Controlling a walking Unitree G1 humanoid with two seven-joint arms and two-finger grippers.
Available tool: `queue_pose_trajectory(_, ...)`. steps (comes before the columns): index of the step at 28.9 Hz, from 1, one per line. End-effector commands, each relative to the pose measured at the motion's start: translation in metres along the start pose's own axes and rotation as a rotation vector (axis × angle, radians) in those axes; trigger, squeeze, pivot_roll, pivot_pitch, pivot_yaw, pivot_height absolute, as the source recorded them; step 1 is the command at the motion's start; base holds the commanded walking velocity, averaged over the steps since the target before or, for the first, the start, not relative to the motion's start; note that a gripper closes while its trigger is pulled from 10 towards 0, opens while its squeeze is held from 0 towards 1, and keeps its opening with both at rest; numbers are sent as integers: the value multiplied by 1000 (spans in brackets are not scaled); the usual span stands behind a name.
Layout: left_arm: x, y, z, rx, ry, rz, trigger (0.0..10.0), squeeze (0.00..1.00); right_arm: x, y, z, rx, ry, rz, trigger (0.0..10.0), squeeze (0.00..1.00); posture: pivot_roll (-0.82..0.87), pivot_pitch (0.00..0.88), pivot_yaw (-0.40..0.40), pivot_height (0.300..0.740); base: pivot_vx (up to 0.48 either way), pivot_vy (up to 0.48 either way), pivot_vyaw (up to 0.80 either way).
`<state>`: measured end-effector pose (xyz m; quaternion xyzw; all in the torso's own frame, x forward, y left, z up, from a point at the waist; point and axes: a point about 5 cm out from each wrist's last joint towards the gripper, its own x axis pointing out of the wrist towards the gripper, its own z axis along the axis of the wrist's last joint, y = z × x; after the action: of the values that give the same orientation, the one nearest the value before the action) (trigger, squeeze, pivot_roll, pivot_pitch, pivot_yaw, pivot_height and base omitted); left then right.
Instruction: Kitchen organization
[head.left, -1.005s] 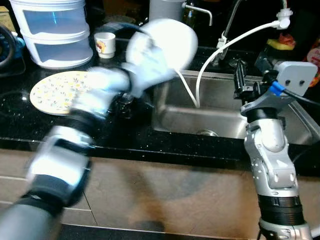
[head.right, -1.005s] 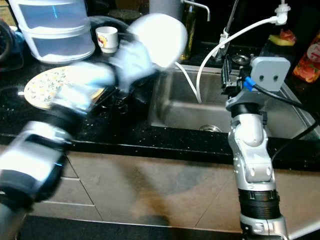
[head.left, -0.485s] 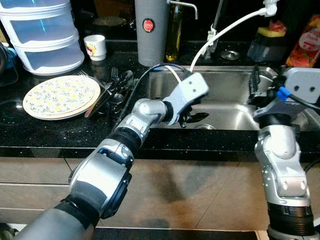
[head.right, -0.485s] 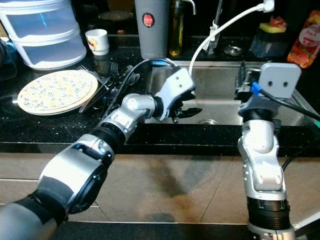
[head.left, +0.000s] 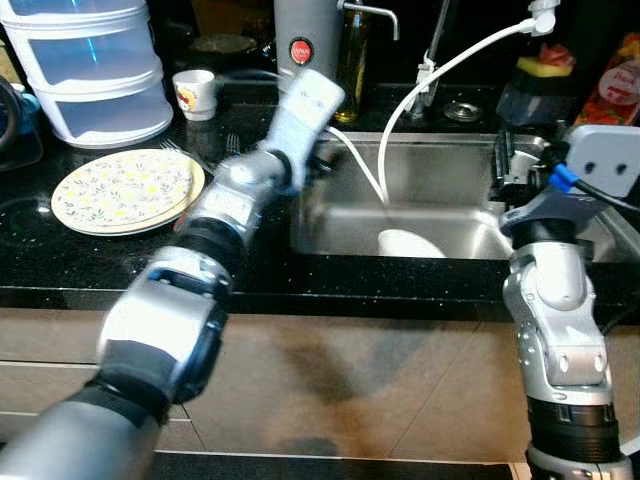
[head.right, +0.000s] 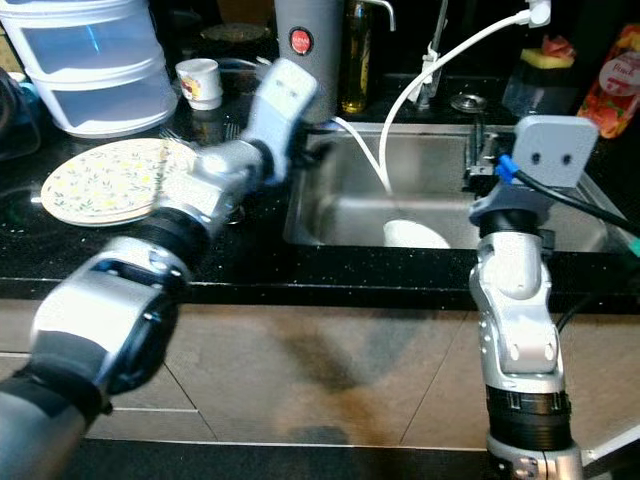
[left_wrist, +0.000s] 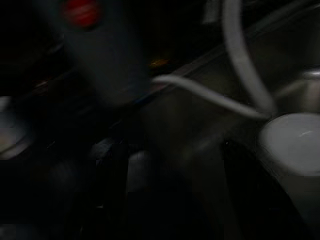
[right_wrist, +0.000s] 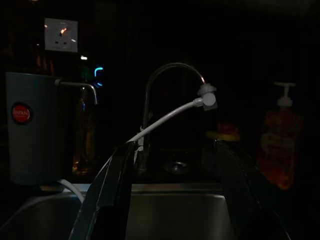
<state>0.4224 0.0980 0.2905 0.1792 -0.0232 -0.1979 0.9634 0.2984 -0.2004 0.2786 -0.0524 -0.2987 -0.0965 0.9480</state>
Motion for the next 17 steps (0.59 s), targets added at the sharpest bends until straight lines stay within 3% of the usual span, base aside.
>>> queue_pose_trajectory(1, -1, 2, -3, -2, 21, 14, 10000, 0, -1, 0, -4, -2, 23, 1, 10000, 0, -14, 31, -4, 740, 0, 0, 0)
queue_pose_trajectory(6, -1, 2, -3, -2, 21, 14, 10000, 0, -1, 0, -4, -2, 23, 1, 10000, 0, -14, 31, -4, 740, 0, 0, 0)
queue_pose_trajectory(7, -5, 11, -9, -25, 51, 47, 10000, 0, -1, 1, -4, 0, 24, 4, 10000, 0, -12, 30, -6, 740, 0, 0, 0)
queue_pose_trajectory(8, -9, 23, -28, -225, 152, 125, 10000, 0, 1, 4, -5, 4, 22, 26, 10000, 0, -8, 21, -22, 740, 0, 0, 0)
queue_pose_trajectory(9, -9, 23, -28, -225, 152, 125, 10000, 0, 1, 4, -5, 4, 22, 26, 10000, 0, -8, 21, -22, 740, 0, 0, 0)
queue_pose_trajectory(10, -10, 23, -34, -291, 193, 131, 10000, 0, 2, 5, -5, 5, 21, 31, 10000, 0, -8, 21, -22, 740, 0, 0, 0)
queue_pose_trajectory(14, -13, 27, -44, -332, 256, 180, 10000, 0, 2, 5, -5, 3, 19, 32, 10000, 0, -15, 20, -20, 740, 0, 0, 0)
queue_pose_trajectory(16, -19, 33, -57, -427, 328, 206, 10000, 0, 0, 3, -5, 0, 24, 24, 10000, 0, -18, 24, -15, 740, 0, 0, 0)
queue_pose_trajectory(17, -19, 33, -57, -427, 328, 206, 10000, 0, 0, 3, -5, 0, 24, 24, 10000, 0, -18, 24, -15, 740, 0, 0, 0)
